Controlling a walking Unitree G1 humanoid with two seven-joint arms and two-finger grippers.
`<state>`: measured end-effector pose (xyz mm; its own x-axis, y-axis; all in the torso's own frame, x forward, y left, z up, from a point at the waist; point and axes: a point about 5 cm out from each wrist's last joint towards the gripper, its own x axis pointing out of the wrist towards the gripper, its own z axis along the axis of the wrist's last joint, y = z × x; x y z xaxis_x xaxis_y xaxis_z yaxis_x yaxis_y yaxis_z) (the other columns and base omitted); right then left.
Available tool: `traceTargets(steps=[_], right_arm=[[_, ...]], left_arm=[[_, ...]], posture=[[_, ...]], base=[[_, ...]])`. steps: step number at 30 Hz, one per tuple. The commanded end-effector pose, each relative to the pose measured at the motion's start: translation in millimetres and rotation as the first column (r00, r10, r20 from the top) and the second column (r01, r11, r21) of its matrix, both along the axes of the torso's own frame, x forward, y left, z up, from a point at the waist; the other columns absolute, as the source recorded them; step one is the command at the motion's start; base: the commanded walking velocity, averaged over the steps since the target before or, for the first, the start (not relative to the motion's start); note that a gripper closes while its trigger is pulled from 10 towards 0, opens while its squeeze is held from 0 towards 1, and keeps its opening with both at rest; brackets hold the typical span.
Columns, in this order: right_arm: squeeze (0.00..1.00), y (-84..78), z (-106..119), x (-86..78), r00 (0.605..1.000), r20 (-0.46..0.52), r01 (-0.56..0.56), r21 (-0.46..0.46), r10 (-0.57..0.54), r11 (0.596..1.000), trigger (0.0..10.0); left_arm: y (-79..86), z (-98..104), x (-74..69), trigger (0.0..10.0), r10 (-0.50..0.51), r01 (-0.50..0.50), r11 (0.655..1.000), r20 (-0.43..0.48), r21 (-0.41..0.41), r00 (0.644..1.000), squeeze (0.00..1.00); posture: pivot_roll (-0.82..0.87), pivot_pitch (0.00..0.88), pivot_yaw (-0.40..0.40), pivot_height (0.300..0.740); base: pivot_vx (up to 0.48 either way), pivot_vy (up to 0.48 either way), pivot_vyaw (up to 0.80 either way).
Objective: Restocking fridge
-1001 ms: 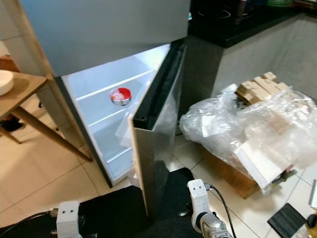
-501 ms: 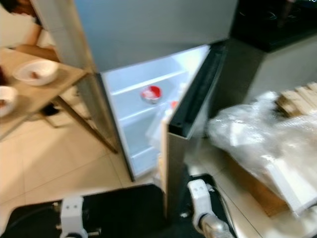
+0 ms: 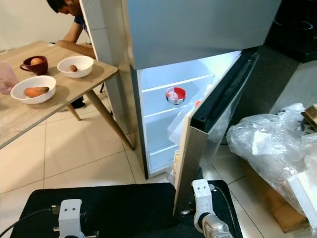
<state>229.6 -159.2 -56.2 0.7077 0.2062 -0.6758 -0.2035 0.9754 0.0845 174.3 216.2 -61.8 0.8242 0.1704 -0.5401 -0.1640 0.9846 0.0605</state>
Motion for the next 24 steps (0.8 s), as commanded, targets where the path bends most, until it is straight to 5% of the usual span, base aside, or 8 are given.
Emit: traceTargets(steps=[1,7,24], right_arm=[[0.00,-1.8,-2.6,-3.7,1.000,-0.018,0.014,0.002,-0.014,1.000,10.0],[0.00,-2.6,-1.6,-2.3,1.000,-0.013,0.014,0.001,-0.014,1.000,10.0],[0.00,-4.2,3.5,5.2,1.000,0.015,0.021,-0.003,-0.021,1.000,10.0]], left_arm=[[-1.7,-1.6,-1.2,10.0,-0.008,0.008,1.000,-0.013,0.003,1.000,0.00],[-2.9,-2.1,-1.0,10.0,-0.001,0.001,1.000,-0.017,-0.002,1.000,0.00],[-1.3,1.0,-0.7,10.0,-0.018,0.018,1.000,0.014,0.010,1.000,0.00]], posture=[[-0.09,0.082,-0.028,0.736],[-0.09,0.084,-0.031,0.736],[-0.09,0.096,-0.036,0.736]], base=[[0.000,-0.480,0.00],[0.000,-0.480,0.00],[0.000,0.000,0.00]])
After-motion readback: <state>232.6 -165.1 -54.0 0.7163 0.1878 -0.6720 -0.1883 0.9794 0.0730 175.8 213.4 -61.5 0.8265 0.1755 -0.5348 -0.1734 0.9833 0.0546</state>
